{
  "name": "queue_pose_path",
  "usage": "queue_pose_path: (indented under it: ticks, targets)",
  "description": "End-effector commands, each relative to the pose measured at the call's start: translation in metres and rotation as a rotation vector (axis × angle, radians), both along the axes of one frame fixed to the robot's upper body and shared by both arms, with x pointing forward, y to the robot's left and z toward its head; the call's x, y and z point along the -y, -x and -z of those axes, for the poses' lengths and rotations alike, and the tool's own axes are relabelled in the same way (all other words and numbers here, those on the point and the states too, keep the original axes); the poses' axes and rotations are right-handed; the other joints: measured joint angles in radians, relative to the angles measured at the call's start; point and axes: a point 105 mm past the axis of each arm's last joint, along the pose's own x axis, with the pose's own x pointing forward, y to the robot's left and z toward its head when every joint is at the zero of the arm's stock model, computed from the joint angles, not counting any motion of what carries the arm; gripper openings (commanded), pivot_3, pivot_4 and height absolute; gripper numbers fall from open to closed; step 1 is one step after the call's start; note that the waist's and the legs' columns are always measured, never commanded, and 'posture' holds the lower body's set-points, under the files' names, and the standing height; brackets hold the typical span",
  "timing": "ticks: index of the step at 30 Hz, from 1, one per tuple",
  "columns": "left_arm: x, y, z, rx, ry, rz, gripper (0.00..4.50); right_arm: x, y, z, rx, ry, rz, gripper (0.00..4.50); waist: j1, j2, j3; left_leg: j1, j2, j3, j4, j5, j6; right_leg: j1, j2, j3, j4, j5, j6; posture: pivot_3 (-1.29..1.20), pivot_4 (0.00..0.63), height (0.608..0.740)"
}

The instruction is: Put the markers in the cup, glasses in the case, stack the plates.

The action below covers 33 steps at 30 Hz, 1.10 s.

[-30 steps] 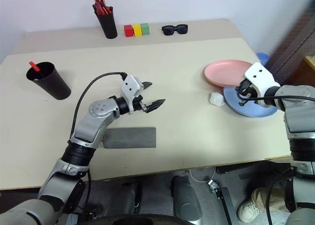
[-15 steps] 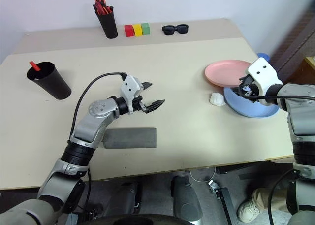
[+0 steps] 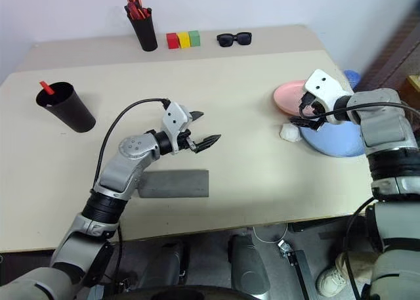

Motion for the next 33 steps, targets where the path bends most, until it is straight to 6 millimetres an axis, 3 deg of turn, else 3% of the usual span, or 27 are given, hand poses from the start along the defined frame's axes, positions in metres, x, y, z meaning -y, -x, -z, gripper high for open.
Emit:
queue_pose_path:
  ticks: [1,9,10,12,19,26,33]
  targets:
    - [-0.004,0.005,-0.009,0.039,0.009,-0.018,4.50,0.014,-0.006,-0.005,0.003,0.082,0.000,4.45,0.000,0.000,0.000,0.000,0.000,0.000,0.000,0.000,0.000,0.000,0.000,0.000,0.000,0.000,0.000,0.00,0.150,0.740]
    - [-0.009,0.011,-0.006,0.031,0.007,-0.051,4.50,0.023,-0.013,0.000,-0.029,0.121,0.013,4.45,-0.003,0.000,0.000,0.000,0.000,0.000,0.000,0.000,0.000,0.000,0.000,0.000,0.000,0.000,0.000,0.00,0.150,0.740]
    - [-0.009,0.012,-0.006,0.031,0.007,-0.053,4.50,0.022,-0.014,0.000,-0.031,0.122,0.011,4.23,-0.003,0.000,0.000,0.000,0.000,0.000,0.000,0.000,0.000,0.000,0.000,0.000,0.000,0.000,0.000,0.00,0.150,0.740]
    - [-0.009,0.013,-0.006,0.030,0.005,-0.056,4.50,0.021,-0.015,0.001,-0.030,0.120,0.011,3.66,-0.003,0.000,0.000,0.001,0.000,0.000,-0.001,0.000,0.000,0.000,0.000,0.000,0.000,0.000,0.000,0.00,0.150,0.740]
    - [-0.011,0.012,-0.006,0.029,-0.002,-0.064,4.50,0.019,-0.018,-0.001,-0.016,0.115,0.008,0.17,-0.001,0.000,0.000,0.000,0.000,0.000,-0.001,0.000,0.000,0.000,0.000,0.000,0.000,0.000,0.000,0.00,0.150,0.740]
    - [-0.009,0.012,-0.004,0.022,-0.002,-0.056,4.50,0.026,-0.013,-0.012,0.005,0.112,0.021,0.17,-0.001,0.000,0.000,0.000,0.000,0.000,-0.001,0.000,0.000,0.000,0.000,0.000,0.000,0.000,0.000,0.00,0.150,0.740]
    - [-0.005,0.012,-0.002,0.019,-0.002,-0.037,4.50,0.044,0.010,-0.026,0.017,0.104,0.063,0.17,0.006,0.000,0.000,0.000,0.000,0.000,0.000,0.000,0.000,0.000,0.000,0.000,0.000,0.000,0.000,0.00,0.150,0.740]
